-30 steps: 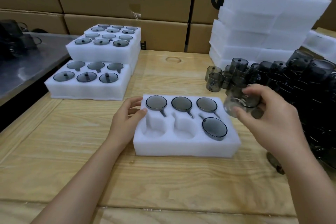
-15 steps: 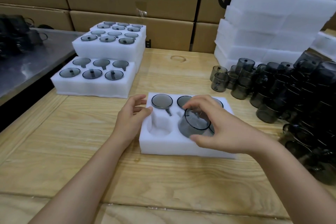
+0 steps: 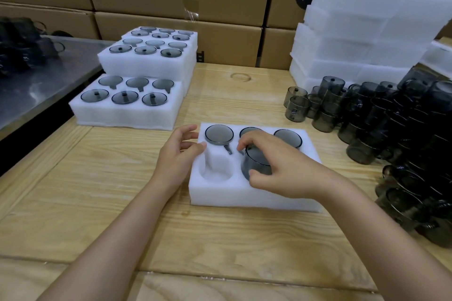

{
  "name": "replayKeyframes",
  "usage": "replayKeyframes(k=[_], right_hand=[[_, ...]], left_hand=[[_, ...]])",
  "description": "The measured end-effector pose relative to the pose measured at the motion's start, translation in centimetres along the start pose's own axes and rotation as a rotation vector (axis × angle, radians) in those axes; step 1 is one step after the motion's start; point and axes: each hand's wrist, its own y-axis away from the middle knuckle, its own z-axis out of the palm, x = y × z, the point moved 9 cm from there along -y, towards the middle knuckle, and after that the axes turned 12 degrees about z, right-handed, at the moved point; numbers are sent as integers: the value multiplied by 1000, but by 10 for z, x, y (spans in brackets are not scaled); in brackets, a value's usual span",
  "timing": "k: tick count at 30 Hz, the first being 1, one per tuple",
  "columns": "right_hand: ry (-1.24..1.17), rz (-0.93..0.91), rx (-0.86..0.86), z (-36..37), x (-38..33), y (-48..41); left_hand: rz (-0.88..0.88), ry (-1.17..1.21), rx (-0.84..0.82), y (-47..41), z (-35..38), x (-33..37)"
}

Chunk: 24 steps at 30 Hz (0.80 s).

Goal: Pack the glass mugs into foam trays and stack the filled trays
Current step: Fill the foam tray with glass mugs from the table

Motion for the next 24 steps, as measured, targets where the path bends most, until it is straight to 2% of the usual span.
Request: replayKeyframes(k=[7, 8, 10, 12, 14, 18, 24], right_hand=[[338, 7, -41, 22, 4, -1], [336, 30, -64, 23, 5, -4], [172, 86, -61, 16, -1, -12], [58, 121, 62, 3, -7, -24], [162, 150, 121, 4, -12, -36], [446, 228, 22, 39, -2, -48], [421, 241, 48, 44, 4, -50]], left_hand=[[3, -18, 0, 0, 1, 2], [8, -21, -2, 0, 1, 3], [12, -24, -8, 1, 2, 4], [22, -36, -18, 1, 2, 6], [26, -42, -20, 1, 2, 7], [28, -31, -18, 1, 3, 7], [24, -34, -16, 1, 4, 5]])
